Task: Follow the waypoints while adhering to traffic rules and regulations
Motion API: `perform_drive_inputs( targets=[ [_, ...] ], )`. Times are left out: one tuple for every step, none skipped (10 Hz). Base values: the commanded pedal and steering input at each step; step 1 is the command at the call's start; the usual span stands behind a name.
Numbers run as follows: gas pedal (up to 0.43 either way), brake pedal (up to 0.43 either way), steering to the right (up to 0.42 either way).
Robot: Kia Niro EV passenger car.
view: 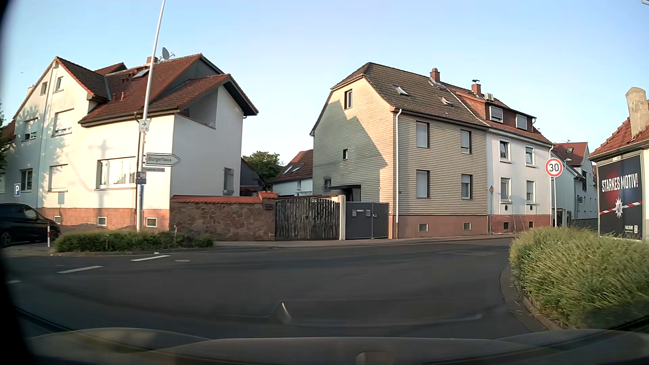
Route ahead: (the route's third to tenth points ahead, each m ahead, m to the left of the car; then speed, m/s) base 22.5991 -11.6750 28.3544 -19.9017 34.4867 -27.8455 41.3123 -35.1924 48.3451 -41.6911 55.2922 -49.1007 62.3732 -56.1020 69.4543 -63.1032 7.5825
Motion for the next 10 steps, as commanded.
perform_drive_inputs(
  targets=[
    [0.000,0.030,0.147],
    [0.000,0.030,0.160],
    [0.000,0.030,0.171],
    [0.000,0.030,0.177],
    [0.000,0.030,0.182],
    [0.000,0.030,0.189],
    [0.000,0.030,0.192],
    [0.000,0.030,0.196],
    [0.000,0.030,0.201],
    [0.000,0.030,0.203]
  ],
)
